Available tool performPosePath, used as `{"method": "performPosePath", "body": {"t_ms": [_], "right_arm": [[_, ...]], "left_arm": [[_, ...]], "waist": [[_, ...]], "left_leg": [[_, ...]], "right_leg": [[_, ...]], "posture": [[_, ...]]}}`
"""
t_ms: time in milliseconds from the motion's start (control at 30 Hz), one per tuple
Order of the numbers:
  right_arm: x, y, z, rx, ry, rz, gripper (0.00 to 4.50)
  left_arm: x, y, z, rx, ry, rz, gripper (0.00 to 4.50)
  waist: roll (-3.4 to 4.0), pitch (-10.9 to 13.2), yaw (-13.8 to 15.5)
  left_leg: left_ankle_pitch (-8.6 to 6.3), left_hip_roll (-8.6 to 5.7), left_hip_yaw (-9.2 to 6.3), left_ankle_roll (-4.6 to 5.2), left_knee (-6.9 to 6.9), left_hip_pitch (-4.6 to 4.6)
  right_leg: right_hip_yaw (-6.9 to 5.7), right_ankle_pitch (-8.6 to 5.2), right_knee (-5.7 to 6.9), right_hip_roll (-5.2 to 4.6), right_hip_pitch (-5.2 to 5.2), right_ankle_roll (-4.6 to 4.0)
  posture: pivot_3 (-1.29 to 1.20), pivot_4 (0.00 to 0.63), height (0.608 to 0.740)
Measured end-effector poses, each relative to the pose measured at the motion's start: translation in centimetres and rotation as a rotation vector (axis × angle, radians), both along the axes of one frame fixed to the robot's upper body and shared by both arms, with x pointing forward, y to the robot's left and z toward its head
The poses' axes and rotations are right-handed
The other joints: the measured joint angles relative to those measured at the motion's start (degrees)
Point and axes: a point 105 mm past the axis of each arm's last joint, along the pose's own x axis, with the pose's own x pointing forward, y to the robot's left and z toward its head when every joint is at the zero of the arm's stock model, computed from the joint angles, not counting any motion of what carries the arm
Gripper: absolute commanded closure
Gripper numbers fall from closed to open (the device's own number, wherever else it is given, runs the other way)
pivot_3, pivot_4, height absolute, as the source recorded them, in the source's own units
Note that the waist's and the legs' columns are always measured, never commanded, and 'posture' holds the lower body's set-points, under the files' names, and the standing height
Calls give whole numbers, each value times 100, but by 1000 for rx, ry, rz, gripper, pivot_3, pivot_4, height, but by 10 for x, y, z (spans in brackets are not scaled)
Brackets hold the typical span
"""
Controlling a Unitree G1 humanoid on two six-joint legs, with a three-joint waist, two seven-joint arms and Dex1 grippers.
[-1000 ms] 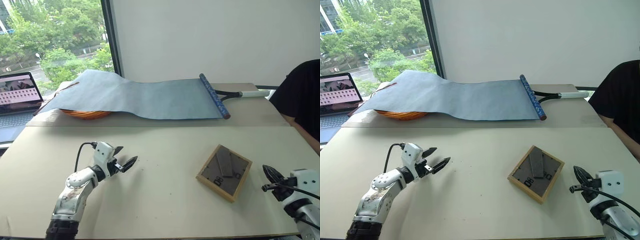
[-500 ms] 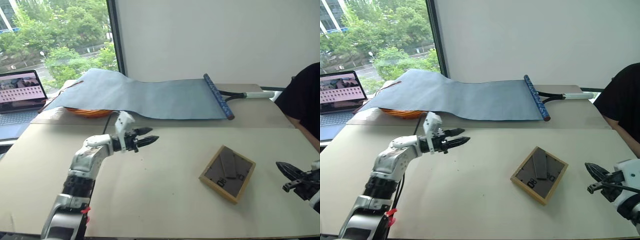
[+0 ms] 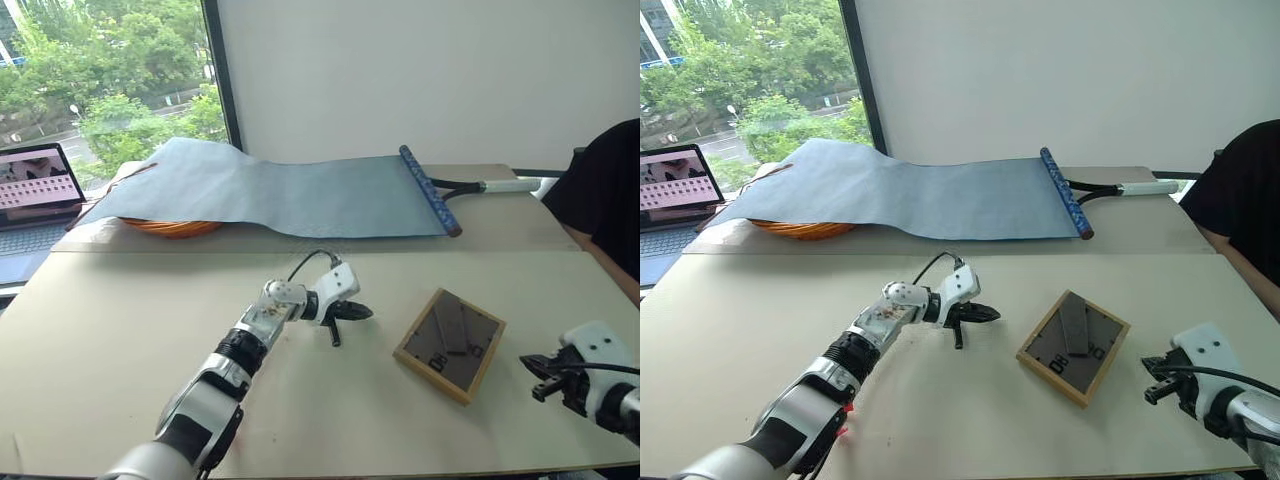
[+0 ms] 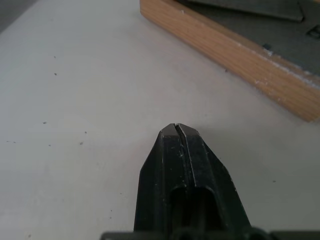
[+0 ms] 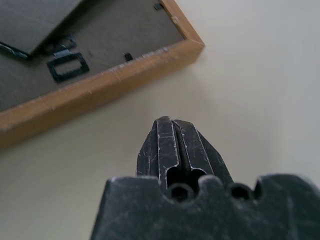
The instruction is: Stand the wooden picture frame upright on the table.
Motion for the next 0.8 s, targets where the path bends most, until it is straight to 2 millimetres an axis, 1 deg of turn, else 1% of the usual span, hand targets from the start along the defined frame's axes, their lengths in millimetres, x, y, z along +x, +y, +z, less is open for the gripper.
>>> {"method": "performPosePath", "body": {"t_ms": [100, 167, 267, 300, 400, 500, 567, 633, 700, 800], "right_arm": [[10, 10, -4, 24, -3, 28, 4500], [17, 16, -10, 40, 9, 48, 4500], [23, 22, -16, 56, 25, 76, 4500], [27, 25, -16, 66, 21, 90, 4500], [34, 37, -15, 77, 13, 141, 4500], [41, 55, -16, 103, 6, 209, 4500], [49, 74, -15, 127, -5, 263, 4500], [52, 86, -16, 136, -11, 299, 4500], [55, 96, -16, 144, -13, 332, 4500], [64, 110, -16, 147, -21, 375, 4500]], "left_arm": [[-10, -10, -3, -20, 23, -40, 4485], [-23, -14, -6, -47, 59, -74, 4485], [-36, -15, -8, -66, 119, -102, 4485], [-39, -12, -8, -60, 128, -105, 4485], [-39, 3, -6, -29, 139, -88, 4485], [-37, 27, -6, 9, 145, -44, 4485], [-41, 49, -6, 32, 163, -16, 4485], [-43, 62, -5, 50, 170, 4, 4485], [-48, 71, -4, 58, 185, 18, 4485], [-58, 79, -5, 58, 217, 34, 4485]], "waist": [[1, -1, 37], [4, -2, 43], [5, -3, 57], [5, -3, 38], [6, -3, -2], [8, -4, -57], [7, -4, -125], [12, -7, -126], [12, -7, -113], [11, -7, -113]], "left_leg": [[0, 0, 0, 0, 2, -1], [0, 0, -1, 0, 2, 0], [2, 0, -1, 3, 2, 0], [3, 0, -1, 5, 2, 2], [6, 0, -2, 10, 1, 9], [7, 0, -3, 11, 0, 11], [7, 3, -4, 11, -3, 12], [7, 3, -5, 11, -2, 15], [7, 3, -6, 11, -1, 14], [7, 4, -6, 11, 1, 16]], "right_leg": [[0, 1, 0, 0, 1, 0], [0, 1, 0, 0, 2, 0], [0, 2, 4, 0, 2, -1], [0, 2, 5, 0, 2, -1], [0, 2, 11, 0, 2, 0], [-1, 1, 12, 0, 6, 0], [-3, 2, 12, 2, 6, -2], [-5, 2, 14, 1, 10, -2], [-6, 2, 13, 1, 12, -2], [-7, 2, 12, 1, 11, -2]], "posture": [[0, 150, 673], [0, 150, 673], [0, 150, 673], [0, 150, 673], [0, 150, 673], [0, 150, 673], [0, 150, 673], [0, 150, 673], [0, 150, 673], [0, 150, 673]]}}
